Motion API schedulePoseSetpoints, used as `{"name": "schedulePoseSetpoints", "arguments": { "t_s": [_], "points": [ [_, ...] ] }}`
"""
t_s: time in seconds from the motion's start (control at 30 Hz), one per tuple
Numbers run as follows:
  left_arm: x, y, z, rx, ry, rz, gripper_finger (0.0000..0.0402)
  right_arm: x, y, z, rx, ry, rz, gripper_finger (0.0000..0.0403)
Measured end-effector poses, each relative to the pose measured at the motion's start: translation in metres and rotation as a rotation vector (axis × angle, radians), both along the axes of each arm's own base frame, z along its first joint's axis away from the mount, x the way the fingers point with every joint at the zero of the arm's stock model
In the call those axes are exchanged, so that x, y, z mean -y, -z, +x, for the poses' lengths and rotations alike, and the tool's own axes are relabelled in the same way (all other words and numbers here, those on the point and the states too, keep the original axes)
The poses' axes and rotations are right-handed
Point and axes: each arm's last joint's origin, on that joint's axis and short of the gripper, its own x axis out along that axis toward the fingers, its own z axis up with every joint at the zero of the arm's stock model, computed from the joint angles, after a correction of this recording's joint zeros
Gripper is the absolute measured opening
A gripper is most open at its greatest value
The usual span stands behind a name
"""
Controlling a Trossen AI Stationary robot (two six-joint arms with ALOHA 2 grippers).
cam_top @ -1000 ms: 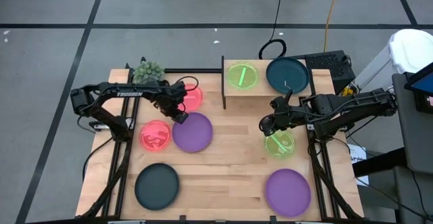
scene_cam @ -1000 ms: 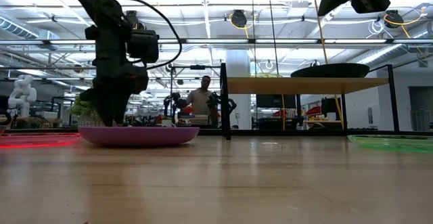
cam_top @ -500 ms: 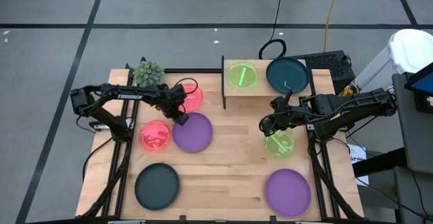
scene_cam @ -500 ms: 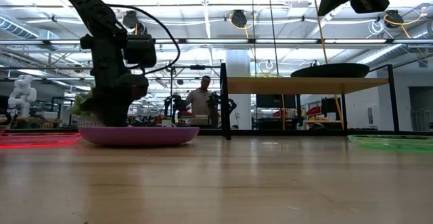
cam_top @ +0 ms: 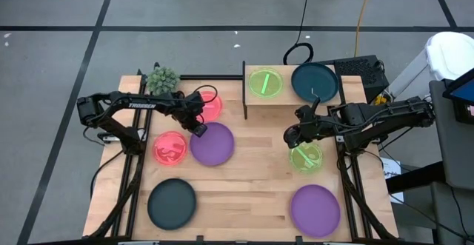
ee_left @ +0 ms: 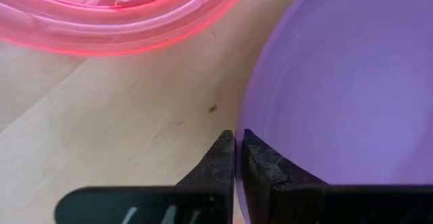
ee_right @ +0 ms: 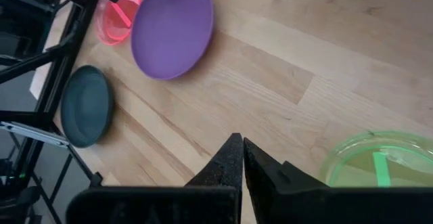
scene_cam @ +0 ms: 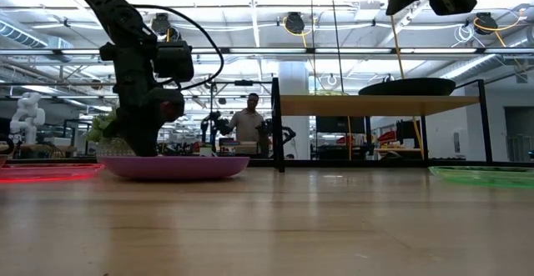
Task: Place and stack plates onto a shelf
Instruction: Stack the left violet plate on the black plate on the shelf
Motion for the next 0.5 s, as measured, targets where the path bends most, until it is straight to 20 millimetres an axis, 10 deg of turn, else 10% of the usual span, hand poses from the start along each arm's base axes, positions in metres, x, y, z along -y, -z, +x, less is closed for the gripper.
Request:
{"name": "schedulePoseSetpoints", "arguments": {
  "t_s": [0.5],
  "points": [
    [0.001, -0.048, -0.002, 0.18, -0.033, 0.061, 0.001, 0.007, -0.002, 0.006, 0.059, 0.171, 0.118, 0.0]
  ]
}}
